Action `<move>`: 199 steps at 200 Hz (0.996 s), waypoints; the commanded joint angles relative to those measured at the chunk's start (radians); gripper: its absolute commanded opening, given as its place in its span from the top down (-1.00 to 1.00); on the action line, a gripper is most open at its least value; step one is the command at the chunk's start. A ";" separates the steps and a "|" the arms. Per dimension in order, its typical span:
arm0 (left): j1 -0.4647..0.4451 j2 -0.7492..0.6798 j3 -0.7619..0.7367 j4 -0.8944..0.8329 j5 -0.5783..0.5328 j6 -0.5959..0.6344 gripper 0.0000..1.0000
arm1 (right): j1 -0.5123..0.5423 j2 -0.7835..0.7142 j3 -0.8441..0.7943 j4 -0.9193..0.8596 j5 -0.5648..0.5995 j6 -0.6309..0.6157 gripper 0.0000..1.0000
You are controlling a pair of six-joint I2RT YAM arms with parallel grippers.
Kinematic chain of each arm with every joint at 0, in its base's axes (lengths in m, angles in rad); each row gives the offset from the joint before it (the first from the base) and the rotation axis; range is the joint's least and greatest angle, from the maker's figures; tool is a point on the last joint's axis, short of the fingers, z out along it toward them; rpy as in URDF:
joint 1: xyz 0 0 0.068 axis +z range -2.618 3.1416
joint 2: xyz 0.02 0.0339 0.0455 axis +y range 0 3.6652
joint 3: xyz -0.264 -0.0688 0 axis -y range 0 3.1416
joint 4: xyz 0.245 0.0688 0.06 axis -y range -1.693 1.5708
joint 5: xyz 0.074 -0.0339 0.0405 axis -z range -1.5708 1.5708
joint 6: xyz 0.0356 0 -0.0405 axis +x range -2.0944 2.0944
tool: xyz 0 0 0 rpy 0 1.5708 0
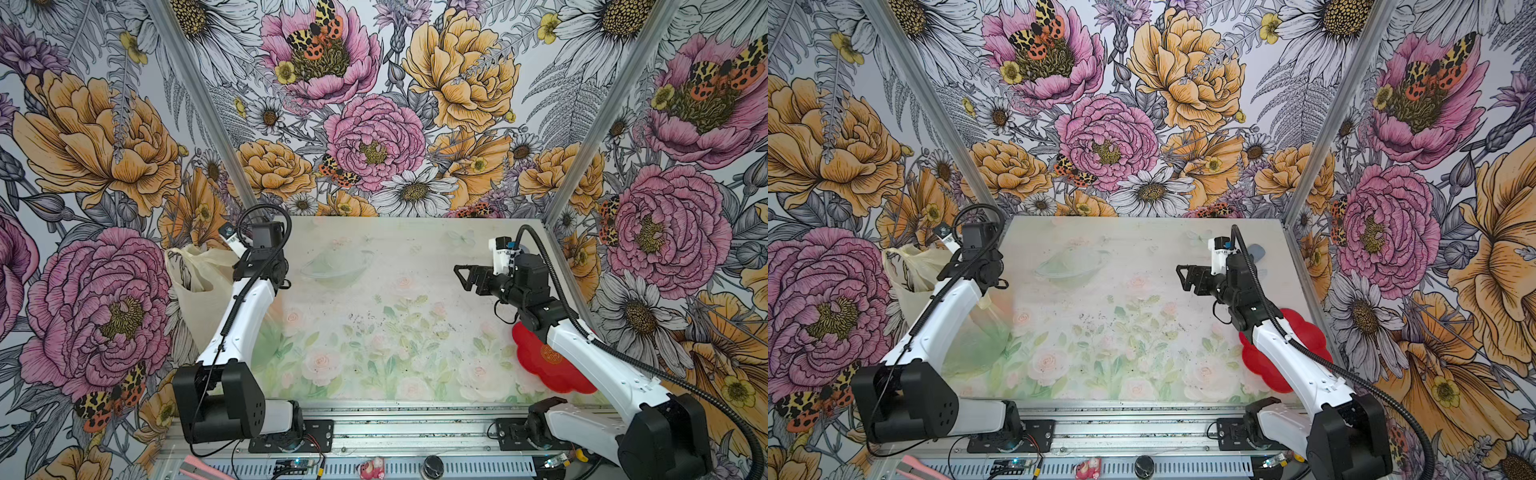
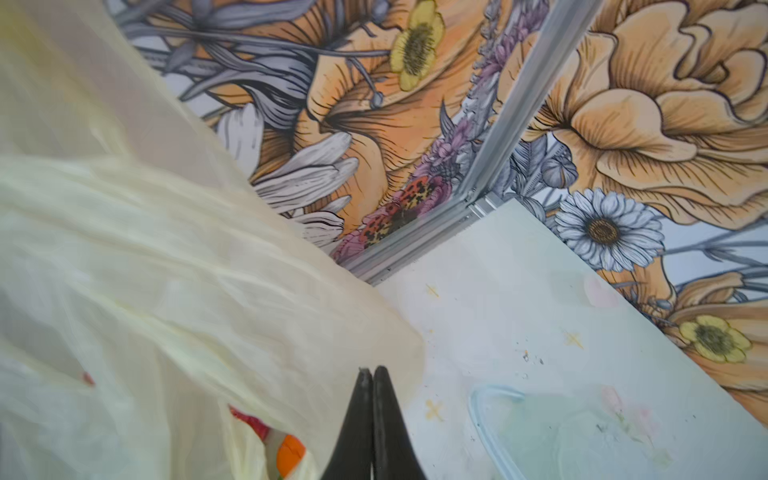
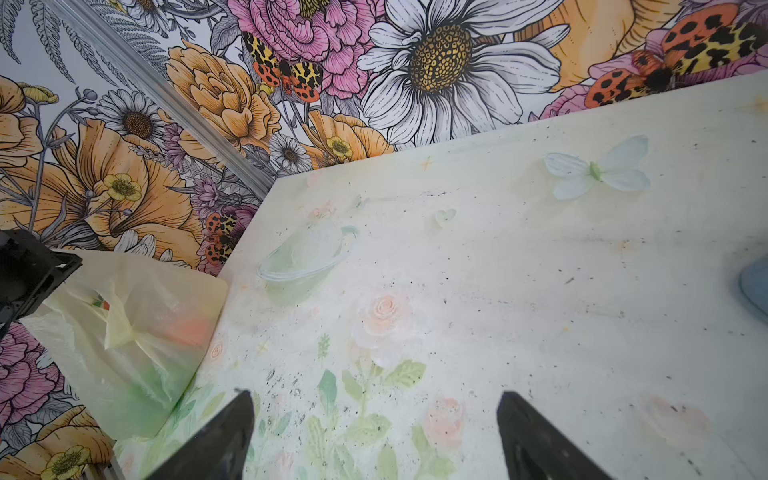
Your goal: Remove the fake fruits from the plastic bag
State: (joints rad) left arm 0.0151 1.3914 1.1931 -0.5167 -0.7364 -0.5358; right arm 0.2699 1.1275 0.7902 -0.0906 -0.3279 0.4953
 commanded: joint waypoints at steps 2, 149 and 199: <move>-0.074 0.029 0.057 0.031 -0.095 0.036 1.00 | 0.009 -0.029 0.016 -0.028 0.028 -0.007 -0.84; -0.688 0.321 0.489 -0.001 0.056 0.096 1.00 | 0.007 -0.140 0.002 -0.077 0.173 0.036 -0.82; -0.797 0.352 0.585 -0.050 0.115 0.108 1.00 | 0.007 -0.200 -0.030 -0.093 0.181 0.038 -0.82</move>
State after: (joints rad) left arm -0.7429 1.7359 1.7317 -0.5171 -0.6529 -0.4355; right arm 0.2699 0.9668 0.7864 -0.1753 -0.1669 0.5240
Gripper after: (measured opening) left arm 0.047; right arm 0.912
